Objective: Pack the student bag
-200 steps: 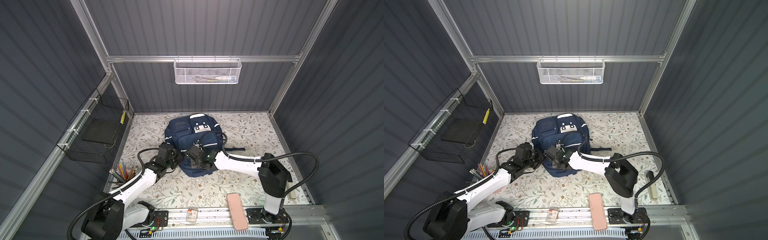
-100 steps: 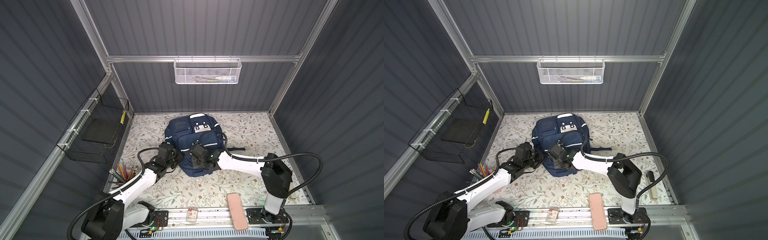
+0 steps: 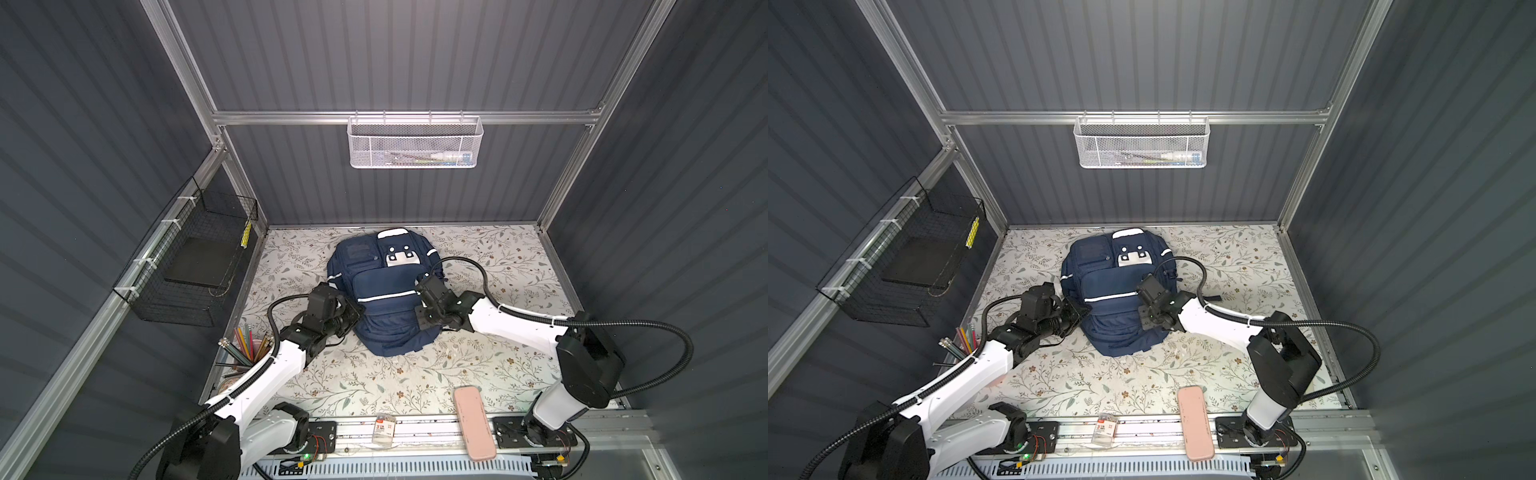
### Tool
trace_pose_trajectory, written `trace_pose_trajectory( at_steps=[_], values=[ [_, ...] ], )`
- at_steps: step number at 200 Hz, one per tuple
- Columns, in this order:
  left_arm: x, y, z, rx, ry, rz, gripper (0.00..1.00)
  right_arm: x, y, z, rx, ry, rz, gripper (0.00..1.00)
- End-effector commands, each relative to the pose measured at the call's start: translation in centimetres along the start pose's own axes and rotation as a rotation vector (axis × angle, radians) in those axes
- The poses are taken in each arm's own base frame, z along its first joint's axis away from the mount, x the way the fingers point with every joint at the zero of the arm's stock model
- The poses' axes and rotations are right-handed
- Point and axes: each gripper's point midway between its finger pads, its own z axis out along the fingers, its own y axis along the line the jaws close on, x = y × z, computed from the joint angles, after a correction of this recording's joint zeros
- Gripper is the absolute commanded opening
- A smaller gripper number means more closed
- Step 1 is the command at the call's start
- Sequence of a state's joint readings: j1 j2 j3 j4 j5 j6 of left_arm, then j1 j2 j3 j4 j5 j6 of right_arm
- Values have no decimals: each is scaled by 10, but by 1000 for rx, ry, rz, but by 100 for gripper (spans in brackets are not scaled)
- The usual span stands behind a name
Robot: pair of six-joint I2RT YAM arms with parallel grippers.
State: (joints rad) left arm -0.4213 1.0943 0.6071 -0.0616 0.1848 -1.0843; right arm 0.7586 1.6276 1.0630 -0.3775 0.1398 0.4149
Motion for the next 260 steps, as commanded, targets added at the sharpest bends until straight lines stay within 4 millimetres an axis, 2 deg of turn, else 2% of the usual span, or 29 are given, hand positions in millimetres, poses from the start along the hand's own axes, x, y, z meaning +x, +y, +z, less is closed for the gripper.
trace_pose_trajectory(
  at_steps=[1,22,40,58,75,97,113,125,140,156,167,186,204,221,248,260],
  values=[
    [-15,-11,-9,38,-39,6,0,10,-57,5,73,65,23,0],
    [-16,-11,-11,42,-48,2,0,2,-60,3,43,39,8,0],
    [-17,-7,-6,36,-49,-11,0,-5,-52,0,14,30,-11,0],
    [-22,0,1,30,-60,-44,0,2,-40,-7,11,16,-44,0],
    [-31,0,6,43,-85,-55,17,13,-30,-16,4,6,-56,0],
    [-42,-9,12,44,-96,-23,21,22,-4,-29,-12,-28,-83,0],
    [-53,-14,17,40,-106,-5,29,24,21,-38,-14,-53,-134,0],
    [-61,-15,17,27,-116,5,42,22,38,-39,-26,-63,-137,0],
    [-70,-17,12,14,-139,31,71,20,56,-35,-70,-52,-111,0],
    [-71,-16,0,-19,-157,60,99,5,83,-30,-135,-78,-83,0],
    [-70,-13,-9,-51,-162,78,100,-3,99,-28,-154,-84,-83,0],
    [-64,8,-28,-172,-164,62,100,-14,127,-24,-188,-95,-107,0],
    [-52,5,-40,-140,-137,20,100,-21,145,-21,-201,-107,-124,0],
    [-36,-10,-37,19,-99,-101,100,-23,153,-18,-215,-114,-120,0],
    [-22,-7,-13,77,-57,-204,85,-22,152,-19,-222,-132,-109,0],
    [-19,-16,-2,93,-55,-182,79,-19,152,-20,-200,-132,-126,0]
  ],
)
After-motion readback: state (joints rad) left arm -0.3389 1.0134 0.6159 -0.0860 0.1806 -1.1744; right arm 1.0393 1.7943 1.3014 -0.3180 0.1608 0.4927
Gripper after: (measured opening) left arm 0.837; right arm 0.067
